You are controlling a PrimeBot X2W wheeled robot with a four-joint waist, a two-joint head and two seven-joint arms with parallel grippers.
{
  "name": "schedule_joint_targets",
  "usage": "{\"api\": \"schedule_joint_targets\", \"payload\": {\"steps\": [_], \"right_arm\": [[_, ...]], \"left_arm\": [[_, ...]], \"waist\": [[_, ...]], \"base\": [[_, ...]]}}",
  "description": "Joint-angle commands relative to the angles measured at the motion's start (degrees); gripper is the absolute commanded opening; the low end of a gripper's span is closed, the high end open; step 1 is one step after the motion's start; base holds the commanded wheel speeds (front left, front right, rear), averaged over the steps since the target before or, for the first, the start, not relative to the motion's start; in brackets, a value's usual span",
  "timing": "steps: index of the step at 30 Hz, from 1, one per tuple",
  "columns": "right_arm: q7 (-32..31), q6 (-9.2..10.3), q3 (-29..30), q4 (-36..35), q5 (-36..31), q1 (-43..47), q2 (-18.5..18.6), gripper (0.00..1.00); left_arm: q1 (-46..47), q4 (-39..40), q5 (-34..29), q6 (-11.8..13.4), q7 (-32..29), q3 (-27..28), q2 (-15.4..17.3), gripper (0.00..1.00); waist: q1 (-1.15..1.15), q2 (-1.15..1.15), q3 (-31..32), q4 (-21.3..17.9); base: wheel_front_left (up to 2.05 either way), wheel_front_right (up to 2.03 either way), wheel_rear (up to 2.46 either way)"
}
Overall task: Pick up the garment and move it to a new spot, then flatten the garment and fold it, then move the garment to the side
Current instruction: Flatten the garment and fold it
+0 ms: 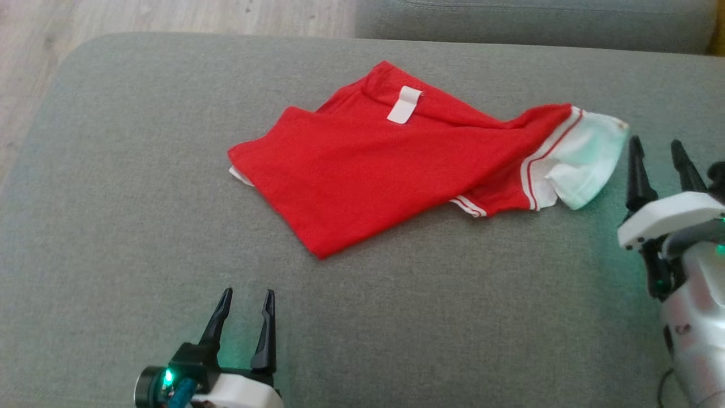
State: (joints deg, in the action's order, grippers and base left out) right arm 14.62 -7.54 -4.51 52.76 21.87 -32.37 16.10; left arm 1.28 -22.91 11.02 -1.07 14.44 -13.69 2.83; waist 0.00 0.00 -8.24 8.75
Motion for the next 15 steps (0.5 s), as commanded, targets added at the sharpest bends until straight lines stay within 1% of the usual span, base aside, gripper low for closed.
{"api": "schedule_joint_targets", "payload": {"steps": [1,5,8,10,11,12,15], "right_arm": [[0.37,0.05,-0.41,-2.72,-1.42,-0.75,-0.84,1.0],[0.37,0.05,-1.26,-7.1,-5.04,2.13,-4.06,1.0],[0.37,0.05,-5.55,-10.68,-7.56,4.75,-6.36,1.0],[0.37,0.05,-8.99,-11.84,-8.62,6.88,-7.52,1.0],[0.37,0.05,-10.78,-11.99,-8.87,7.89,-7.97,1.0],[0.37,0.05,-14.19,-10.92,-8.66,9.4,-8.54,1.0],[0.29,0.05,-17.05,-8.78,-7.96,9.54,-8.99,1.0]], "left_arm": [[2.08,1.31,-0.48,-0.02,0.56,1.84,0.05,1.0],[1.97,1.04,-0.39,-0.18,0.56,1.67,0.05,1.0],[1.71,1.13,-0.08,-0.08,0.56,1.38,0.05,1.0],[1.56,1.23,0.15,-0.05,0.56,1.19,0.05,1.0],[1.47,1.22,0.28,-0.03,0.56,1.12,0.05,1.0],[1.32,1.24,0.54,0.08,0.56,1.01,0.05,1.0],[1.14,1.23,0.68,0.15,0.56,0.7,0.05,1.0]], "waist": [[0.0,0.0,0.09,-0.49],[0.0,0.0,0.56,-0.71],[0.0,0.0,0.65,-0.4],[0.0,0.0,0.56,0.0],[0.0,0.0,0.52,0.21],[0.0,0.0,0.36,0.58],[0.0,0.0,0.02,1.19]], "base": [[0.0,0.0,0.0],[0.0,0.0,0.0],[0.0,0.0,0.0],[0.0,0.0,0.0],[0.0,0.0,0.0],[0.0,0.0,0.0],[0.0,0.0,0.0]]}}
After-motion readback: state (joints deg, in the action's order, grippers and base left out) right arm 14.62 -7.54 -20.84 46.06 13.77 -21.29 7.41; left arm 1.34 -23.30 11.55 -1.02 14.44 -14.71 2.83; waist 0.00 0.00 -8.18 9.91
